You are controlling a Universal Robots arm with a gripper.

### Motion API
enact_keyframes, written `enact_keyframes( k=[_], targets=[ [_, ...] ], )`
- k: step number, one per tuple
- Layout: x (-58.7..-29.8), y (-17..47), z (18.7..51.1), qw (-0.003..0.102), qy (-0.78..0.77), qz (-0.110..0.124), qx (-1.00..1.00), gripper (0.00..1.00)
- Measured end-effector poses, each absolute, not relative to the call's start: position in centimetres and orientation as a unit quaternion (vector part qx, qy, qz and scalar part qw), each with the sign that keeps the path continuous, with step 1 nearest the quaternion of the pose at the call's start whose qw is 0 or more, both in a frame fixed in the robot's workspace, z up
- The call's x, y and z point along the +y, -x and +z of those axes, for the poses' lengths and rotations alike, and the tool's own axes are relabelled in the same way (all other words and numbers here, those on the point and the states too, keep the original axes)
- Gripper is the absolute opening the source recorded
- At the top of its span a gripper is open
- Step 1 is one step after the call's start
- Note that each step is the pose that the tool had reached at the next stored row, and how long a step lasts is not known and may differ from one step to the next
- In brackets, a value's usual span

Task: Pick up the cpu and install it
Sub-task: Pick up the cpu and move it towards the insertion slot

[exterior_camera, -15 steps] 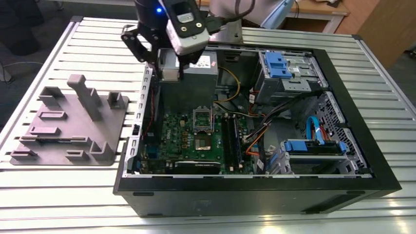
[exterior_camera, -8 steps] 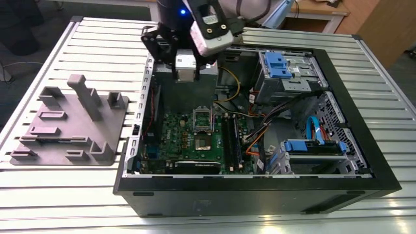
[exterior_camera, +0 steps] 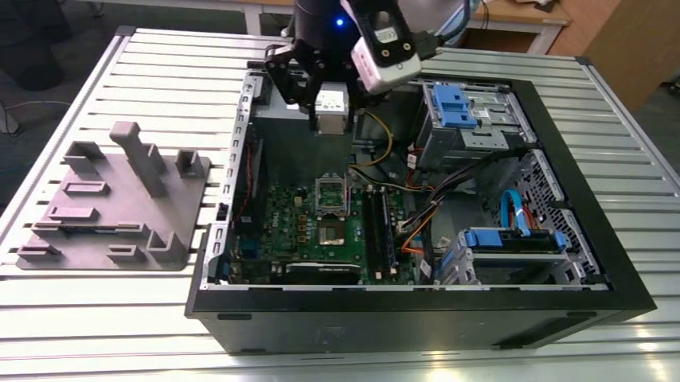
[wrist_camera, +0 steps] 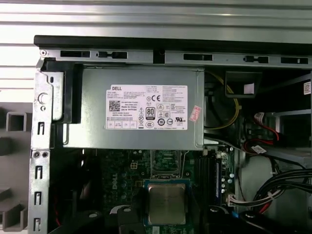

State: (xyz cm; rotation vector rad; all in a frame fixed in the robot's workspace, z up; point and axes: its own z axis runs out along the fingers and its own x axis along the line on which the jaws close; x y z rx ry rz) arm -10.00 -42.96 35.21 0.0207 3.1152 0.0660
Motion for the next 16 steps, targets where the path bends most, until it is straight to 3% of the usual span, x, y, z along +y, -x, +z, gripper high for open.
enact_keyframes(
  k=[16],
  targets=[
    [-43.18, 9.69, 35.2, 0.013, -0.007, 0.021, 1.0, 0.47]
  ],
)
